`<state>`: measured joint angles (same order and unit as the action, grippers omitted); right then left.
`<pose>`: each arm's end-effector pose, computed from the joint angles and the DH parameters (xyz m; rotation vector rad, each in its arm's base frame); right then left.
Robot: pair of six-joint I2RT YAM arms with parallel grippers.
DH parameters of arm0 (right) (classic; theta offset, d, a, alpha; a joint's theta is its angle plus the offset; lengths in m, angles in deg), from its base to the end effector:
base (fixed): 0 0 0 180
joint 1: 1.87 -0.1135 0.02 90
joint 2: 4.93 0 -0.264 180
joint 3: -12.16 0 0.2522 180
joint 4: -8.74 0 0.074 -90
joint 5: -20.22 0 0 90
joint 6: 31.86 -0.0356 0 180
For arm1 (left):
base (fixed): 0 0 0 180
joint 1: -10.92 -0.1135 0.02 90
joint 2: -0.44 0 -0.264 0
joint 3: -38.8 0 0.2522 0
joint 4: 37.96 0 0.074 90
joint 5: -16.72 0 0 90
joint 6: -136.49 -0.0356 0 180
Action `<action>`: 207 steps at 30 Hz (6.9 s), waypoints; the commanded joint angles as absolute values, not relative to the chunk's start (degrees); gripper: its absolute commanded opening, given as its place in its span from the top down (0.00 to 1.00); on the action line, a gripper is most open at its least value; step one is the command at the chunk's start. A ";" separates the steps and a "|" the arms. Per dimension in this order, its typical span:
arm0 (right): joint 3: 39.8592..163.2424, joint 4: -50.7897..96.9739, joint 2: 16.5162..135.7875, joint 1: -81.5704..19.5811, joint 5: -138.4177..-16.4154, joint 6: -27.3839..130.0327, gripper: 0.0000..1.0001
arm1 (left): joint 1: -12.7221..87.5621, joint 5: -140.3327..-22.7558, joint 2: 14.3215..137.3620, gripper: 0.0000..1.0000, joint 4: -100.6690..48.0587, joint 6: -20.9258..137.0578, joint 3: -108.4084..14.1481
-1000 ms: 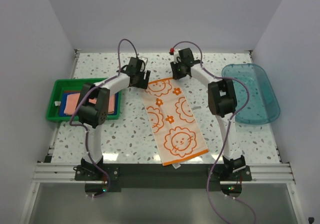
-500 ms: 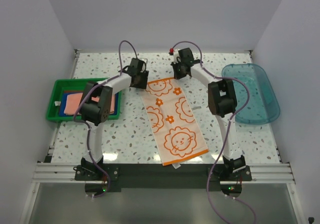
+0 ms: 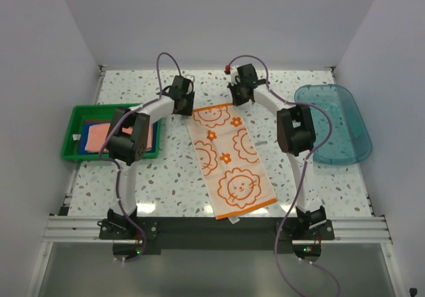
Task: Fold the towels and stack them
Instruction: Fold the towel
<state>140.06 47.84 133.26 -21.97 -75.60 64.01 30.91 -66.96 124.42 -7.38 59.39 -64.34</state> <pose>0.5022 0.1876 0.1614 -0.5930 2.3676 0.2349 0.4444 -0.1575 0.1572 0.1048 2.4618 -0.1137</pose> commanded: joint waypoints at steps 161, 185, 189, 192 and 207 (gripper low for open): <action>71.09 53.34 76.29 -29.90 -79.18 41.70 0.99 | 46.25 -79.96 82.79 0.90 0.06 71.10 -19.08; 74.17 58.53 65.56 -30.26 -79.88 40.47 1.00 | 46.16 -75.13 74.79 0.99 6.74 71.01 -24.62; 72.24 57.66 65.56 -30.43 -80.50 39.68 1.00 | 46.17 -76.97 75.58 0.99 5.42 70.75 -21.99; 70.13 56.08 66.44 -30.78 -81.46 38.81 1.00 | 46.25 -77.67 77.07 0.99 4.01 70.66 -20.06; 64.50 51.50 70.75 -32.80 -82.25 39.07 0.90 | 46.43 -81.01 78.40 0.76 0.32 71.53 -15.05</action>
